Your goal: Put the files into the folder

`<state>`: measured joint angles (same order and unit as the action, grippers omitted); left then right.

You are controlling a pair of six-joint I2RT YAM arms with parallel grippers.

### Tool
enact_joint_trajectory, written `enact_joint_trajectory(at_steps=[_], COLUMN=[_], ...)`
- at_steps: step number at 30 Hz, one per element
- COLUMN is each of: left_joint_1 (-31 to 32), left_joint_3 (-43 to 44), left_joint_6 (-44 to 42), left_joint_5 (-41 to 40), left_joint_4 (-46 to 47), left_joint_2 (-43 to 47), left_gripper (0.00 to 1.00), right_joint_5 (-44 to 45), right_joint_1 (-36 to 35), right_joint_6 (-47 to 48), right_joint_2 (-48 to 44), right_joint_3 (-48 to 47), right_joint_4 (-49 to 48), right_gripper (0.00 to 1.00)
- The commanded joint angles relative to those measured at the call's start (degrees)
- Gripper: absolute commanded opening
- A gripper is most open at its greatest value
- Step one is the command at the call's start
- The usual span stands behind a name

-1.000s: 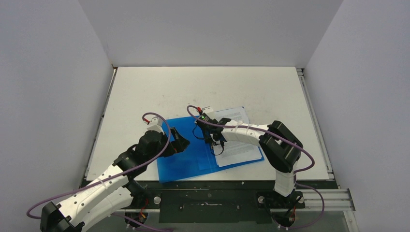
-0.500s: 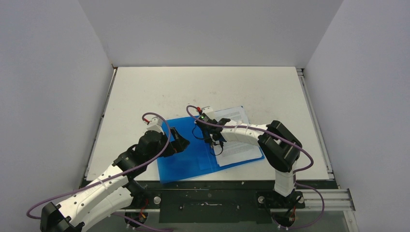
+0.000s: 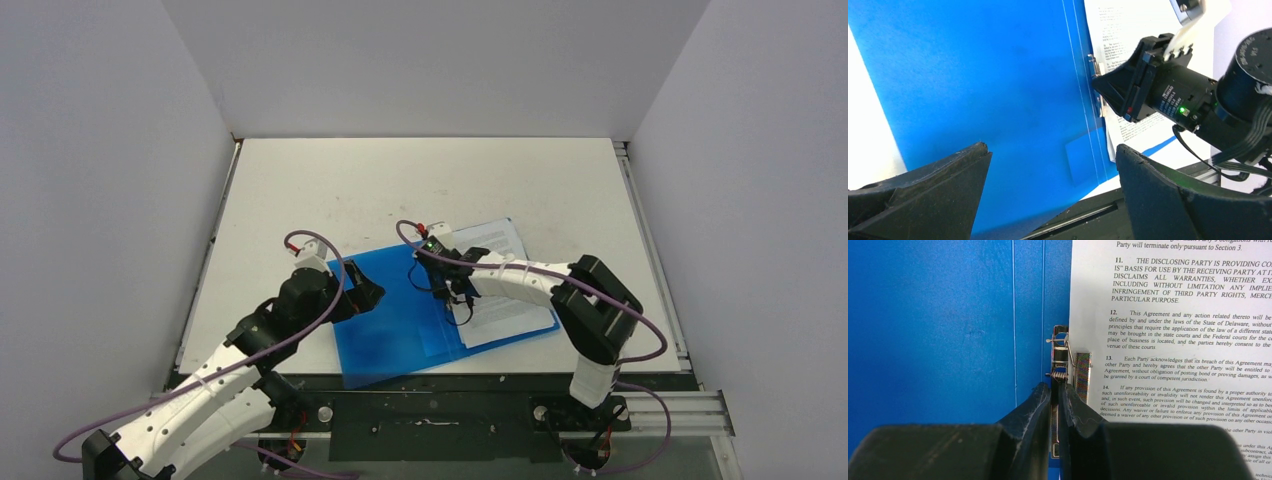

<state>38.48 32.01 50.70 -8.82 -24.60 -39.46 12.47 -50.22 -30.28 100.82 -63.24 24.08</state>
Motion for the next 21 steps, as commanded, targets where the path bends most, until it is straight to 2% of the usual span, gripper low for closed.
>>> enact_joint_trajectory(at_steps=[1,12,21], left_joint_1=[-1.9,-7.1,-7.3], left_joint_3=[5.1,8.2,6.0], left_joint_6=[-2.9,-6.2,-4.3], left_joint_5=[-1.0,-0.7,4.7], left_joint_4=[-2.8,-9.6,-8.0], left_joint_2=[1.4,4.4,5.8], left_gripper=[0.96,0.96,0.96], right_joint_5=[1.4,2.3,1.7], right_joint_1=[0.8,3.2,3.3], right_joint_6=[1.1,2.3,2.3], right_joint_2=[-8.0,-18.3,-24.2], right_joint_3=[1.0,2.4,1.0], right_joint_4=[-1.0,3.0,5.6], right_gripper=[0.05,0.05,0.05])
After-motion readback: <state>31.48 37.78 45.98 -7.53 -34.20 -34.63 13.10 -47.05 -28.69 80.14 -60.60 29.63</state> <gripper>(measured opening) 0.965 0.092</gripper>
